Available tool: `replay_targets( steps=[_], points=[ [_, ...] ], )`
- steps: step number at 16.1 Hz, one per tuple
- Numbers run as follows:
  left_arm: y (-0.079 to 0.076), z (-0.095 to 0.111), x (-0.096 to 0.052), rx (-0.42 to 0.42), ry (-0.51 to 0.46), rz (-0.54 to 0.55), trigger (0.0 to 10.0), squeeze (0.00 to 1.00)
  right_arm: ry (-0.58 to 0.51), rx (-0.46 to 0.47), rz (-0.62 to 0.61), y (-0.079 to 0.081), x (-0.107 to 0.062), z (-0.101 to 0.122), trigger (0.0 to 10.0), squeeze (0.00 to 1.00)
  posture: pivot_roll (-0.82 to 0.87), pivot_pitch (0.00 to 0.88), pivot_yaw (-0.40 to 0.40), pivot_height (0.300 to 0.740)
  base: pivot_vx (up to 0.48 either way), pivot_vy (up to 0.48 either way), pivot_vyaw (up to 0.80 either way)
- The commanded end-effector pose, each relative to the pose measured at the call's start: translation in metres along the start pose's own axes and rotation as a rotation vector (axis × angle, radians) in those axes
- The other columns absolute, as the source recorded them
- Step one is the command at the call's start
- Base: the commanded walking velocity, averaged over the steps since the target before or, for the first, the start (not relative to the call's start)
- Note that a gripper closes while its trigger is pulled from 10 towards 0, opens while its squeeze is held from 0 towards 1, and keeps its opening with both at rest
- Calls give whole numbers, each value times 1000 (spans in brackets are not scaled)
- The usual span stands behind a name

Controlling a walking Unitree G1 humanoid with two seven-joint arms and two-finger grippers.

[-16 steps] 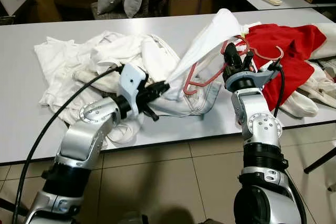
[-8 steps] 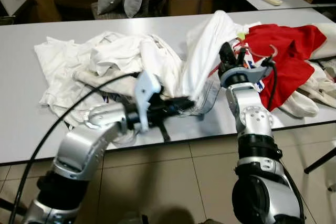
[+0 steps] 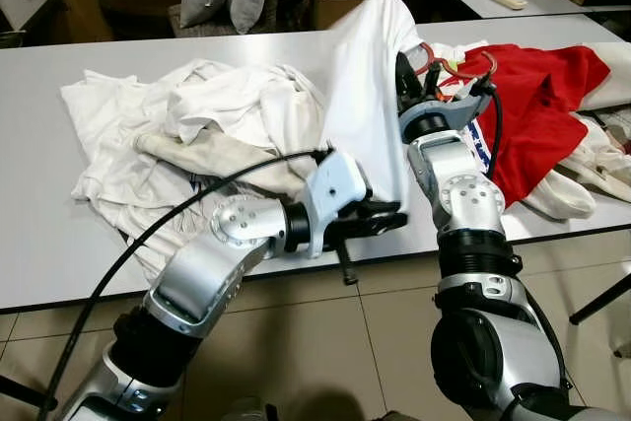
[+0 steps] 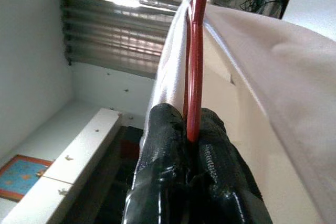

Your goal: Hang hanger

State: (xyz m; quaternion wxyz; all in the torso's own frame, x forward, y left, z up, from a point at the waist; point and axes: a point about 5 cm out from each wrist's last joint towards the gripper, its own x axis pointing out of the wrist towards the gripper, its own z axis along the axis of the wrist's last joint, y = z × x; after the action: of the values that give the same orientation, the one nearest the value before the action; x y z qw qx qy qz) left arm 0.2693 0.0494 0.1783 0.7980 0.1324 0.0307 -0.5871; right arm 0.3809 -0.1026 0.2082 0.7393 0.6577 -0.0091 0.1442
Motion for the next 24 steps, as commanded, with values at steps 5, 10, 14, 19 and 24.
replay_targets(
  steps=[5, 10, 14, 19, 24],
  points=[
    [5, -27, -6, 200, 127, 121, 10000, 259, 65, -20, 147, 27, -11, -8, 10000, 0, 9, 0, 13, 723, 0, 0, 0],
    [5, -40, -36, 59, 84, 179, 10000, 1000, 70, -29, 146, 24, -26, -4, 10000, 0, 17, 0, 9, 723, 0, 0, 0],
    [2, -46, -71, -112, 36, 211, 10000, 1000, 59, -200, 172, 21, -45, 12, 10000, 0, 21, 0, 7, 723, 0, 0, 0],
    [13, -49, -106, -266, -59, 430, 10000, 1000, 48, -217, 283, 43, -59, 24, 10000, 0, 18, 0, 7, 723, 0, 0, 474],
    [18, -38, -116, -374, -200, 584, 10000, 1000, 110, -229, 463, 82, -65, 19, 10000, 0, 28, 0, -5, 723, 0, 0, 793]
  ],
)
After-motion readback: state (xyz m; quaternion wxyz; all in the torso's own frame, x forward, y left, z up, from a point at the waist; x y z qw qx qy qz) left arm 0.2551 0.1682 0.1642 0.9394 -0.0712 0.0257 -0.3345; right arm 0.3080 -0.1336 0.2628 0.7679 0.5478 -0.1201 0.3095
